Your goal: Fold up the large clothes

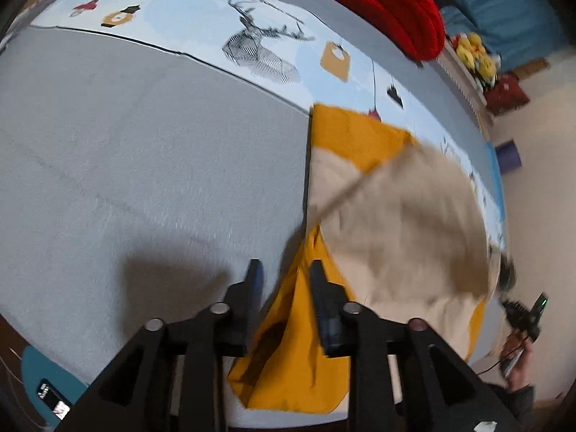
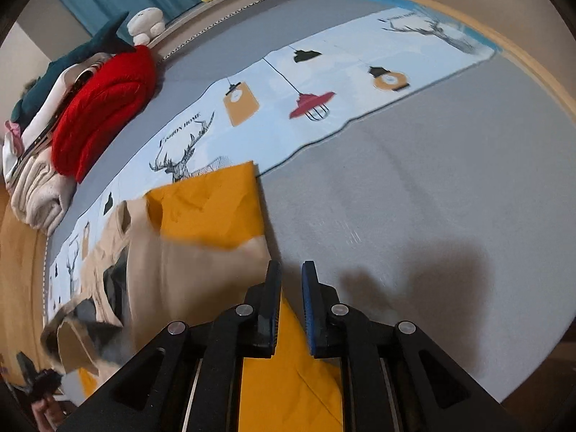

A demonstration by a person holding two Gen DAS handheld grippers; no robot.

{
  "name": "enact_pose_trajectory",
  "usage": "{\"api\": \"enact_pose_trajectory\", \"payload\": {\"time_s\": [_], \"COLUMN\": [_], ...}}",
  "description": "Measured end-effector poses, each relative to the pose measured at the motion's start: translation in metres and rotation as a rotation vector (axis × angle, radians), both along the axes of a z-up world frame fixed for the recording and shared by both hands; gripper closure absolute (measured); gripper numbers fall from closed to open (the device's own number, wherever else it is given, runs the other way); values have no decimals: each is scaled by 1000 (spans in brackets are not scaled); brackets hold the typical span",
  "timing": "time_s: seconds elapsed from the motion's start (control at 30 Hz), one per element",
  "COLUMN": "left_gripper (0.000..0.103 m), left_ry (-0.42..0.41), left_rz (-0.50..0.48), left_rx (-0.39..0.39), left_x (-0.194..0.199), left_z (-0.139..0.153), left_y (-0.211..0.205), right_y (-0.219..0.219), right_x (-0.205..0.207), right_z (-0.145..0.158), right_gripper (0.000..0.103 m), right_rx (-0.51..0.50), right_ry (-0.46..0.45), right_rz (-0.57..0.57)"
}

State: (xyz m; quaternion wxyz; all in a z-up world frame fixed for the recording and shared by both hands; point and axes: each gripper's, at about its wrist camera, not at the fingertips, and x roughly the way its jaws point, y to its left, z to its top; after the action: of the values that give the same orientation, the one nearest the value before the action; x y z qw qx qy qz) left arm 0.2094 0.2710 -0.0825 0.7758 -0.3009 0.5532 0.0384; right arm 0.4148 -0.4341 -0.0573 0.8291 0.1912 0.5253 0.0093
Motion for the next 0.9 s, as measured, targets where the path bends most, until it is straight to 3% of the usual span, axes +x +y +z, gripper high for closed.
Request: {"api": "enact_pose_trajectory", "payload": {"time_s": [0.2, 0.33, 0.67, 0.9], "left_gripper": [64, 61, 55, 54], "left_ry": [17, 10, 22, 1], "left_rz": [-122, -121, -126, -121], "left_rx": [82, 95, 139, 164], "left_x": [3, 13, 39, 52], "left_z": [-1, -1, -3, 0], "left_y": [-33, -39, -60, -61], "right_y": [23, 39, 43, 50], "right_x": [-25, -32, -19, 5], "right_z": [-9, -12, -27, -31], "right_gripper": [75, 73, 70, 68], "right_rx": [-55, -145, -148, -169], "right_ry": [48, 79, 107, 79], "right_rz": [166, 259, 230, 228]}}
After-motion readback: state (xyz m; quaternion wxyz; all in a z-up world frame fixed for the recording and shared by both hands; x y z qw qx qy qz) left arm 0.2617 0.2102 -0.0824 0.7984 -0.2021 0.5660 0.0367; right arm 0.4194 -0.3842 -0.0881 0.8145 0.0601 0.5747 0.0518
